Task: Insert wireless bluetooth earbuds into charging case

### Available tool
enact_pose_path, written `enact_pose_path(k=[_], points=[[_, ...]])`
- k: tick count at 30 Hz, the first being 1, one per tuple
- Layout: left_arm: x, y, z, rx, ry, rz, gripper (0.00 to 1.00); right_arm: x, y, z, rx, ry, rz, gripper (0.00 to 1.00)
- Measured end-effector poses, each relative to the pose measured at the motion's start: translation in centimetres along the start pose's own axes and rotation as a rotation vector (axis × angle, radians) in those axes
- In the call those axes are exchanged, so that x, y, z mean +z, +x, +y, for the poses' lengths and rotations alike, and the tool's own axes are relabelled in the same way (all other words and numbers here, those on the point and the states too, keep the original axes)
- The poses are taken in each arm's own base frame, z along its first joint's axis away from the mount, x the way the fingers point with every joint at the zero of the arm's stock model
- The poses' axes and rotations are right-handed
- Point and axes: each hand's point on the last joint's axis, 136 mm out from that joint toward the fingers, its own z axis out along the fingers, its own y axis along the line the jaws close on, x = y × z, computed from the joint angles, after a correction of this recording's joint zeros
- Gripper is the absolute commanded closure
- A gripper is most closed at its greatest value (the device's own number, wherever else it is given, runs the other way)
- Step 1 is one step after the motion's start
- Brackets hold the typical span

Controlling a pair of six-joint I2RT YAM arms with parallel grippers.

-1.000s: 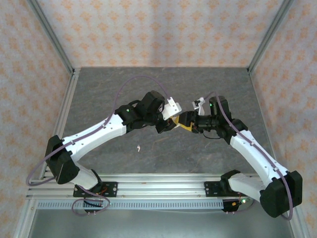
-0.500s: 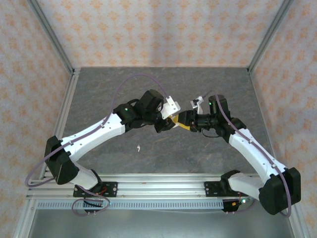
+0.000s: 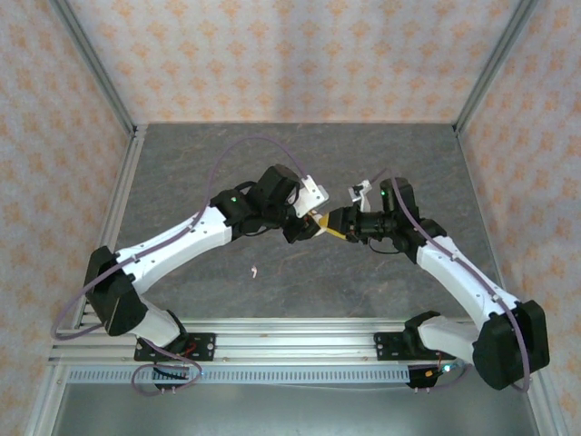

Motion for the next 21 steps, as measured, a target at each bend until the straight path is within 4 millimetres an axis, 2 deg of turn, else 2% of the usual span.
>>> enact_pose_path(k=[11,19,21], points=[[7.4,6.0,0.5,-0.118,0.053,0.161,0.68,2.9,1.3,-8.3,0.133,0.162,0.065,0.76],[12.7,11.1,0.4,-0.210,0.094,0.277,0.68,5.2,3.2,-15.0,0.222,0.312,0.205,0.76],[13.4,11.9,0.4,-0.223,0.094,0.293,0.65,5.6,3.5,-16.0,0.244,0.333,0.239,0.76]])
